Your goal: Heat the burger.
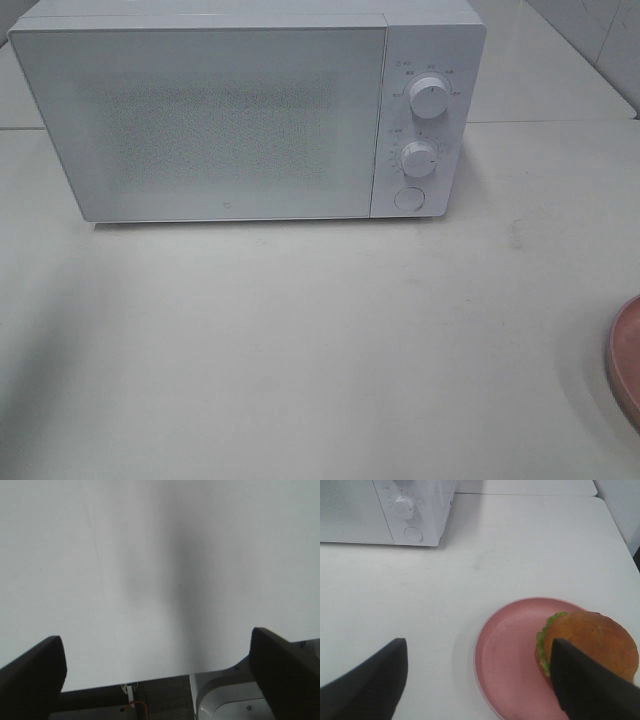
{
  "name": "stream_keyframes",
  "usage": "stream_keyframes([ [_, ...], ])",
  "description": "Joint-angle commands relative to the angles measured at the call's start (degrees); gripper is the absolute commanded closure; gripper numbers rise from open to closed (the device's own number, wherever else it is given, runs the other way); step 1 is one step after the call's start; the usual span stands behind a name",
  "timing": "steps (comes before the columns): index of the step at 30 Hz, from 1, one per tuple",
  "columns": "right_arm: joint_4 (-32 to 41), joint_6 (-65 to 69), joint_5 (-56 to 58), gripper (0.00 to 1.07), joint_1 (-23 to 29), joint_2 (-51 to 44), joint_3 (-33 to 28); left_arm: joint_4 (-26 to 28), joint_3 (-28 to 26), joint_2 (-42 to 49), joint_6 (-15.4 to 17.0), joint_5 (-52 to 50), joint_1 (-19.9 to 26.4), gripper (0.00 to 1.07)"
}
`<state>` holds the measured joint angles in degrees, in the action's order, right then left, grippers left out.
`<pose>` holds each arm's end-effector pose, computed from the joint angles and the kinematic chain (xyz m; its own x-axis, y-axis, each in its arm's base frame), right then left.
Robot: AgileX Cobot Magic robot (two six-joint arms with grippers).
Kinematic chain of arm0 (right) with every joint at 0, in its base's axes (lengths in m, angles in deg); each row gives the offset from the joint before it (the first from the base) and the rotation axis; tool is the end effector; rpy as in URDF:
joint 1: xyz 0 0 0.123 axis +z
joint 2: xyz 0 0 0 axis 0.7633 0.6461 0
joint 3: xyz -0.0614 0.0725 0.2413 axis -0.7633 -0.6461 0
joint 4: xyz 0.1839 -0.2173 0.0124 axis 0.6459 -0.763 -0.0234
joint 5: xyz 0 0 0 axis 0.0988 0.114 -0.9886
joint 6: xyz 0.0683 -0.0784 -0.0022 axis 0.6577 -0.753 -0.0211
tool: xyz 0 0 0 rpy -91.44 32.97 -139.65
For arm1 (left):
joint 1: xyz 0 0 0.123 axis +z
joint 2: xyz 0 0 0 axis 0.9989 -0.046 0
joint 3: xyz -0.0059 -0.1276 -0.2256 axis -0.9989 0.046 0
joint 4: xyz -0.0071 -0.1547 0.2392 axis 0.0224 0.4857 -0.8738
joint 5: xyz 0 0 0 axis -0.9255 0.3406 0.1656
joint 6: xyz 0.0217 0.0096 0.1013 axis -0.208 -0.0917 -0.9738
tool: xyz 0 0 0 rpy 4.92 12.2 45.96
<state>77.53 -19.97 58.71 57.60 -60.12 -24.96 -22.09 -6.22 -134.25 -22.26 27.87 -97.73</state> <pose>0.0641 0.0027 0.2927 -0.4050 -0.0148 -0.9142 -0.0678 0.9976 0.0139 0.2375 -0.0399 0.2468 -0.9483 0.1393 -0.2850 0.1384 0.9901 0.0233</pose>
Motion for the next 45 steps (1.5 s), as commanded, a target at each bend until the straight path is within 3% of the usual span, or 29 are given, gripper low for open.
stream_keyframes([
  [1,0.17,-0.46,-0.69,0.31,-0.46,-1.72,-0.17,1.20,3.27,3.27,-0.46,1.49,2.01,0.15],
  [3,0.17,-0.46,-0.69,0.31,-0.46,-1.72,-0.17,1.32,6.13,6.82,-0.40,1.89,2.86,0.15],
  [5,0.17,-0.46,-0.69,0.31,-0.46,-1.72,-0.17,2.18,12.32,14.15,-0.80,1.83,2.98,0.15],
  [8,0.17,-0.46,-0.69,0.31,-0.46,-1.72,-0.17,2.18,13.52,15.64,-0.80,1.78,2.98,0.15],
  [10,0.11,-0.29,-0.69,0.31,-0.46,-1.72,-0.17,2.18,18.51,23.20,-0.86,-0.06,2.98,0.15],
  [15,0.11,-0.29,-0.69,0.31,-0.46,-1.72,-0.17,2.18,21.54,29.39,-2.23,-3.38,2.98,0.15],
  [20,0.11,-0.29,-0.69,0.31,-0.46,-1.72,-0.17,3.72,21.60,35.01,-4.53,-3.32,2.98,0.15],
  [35,0.11,-0.29,-0.69,0.31,-0.46,-1.72,-0.17,3.84,21.60,40.85,-4.70,-3.38,2.69,0.15],
  [45,0.11,-0.29,-0.69,0.31,-0.46,-1.72,-0.17,3.78,21.60,57.07,-4.70,-3.44,9.28,0.15],
])
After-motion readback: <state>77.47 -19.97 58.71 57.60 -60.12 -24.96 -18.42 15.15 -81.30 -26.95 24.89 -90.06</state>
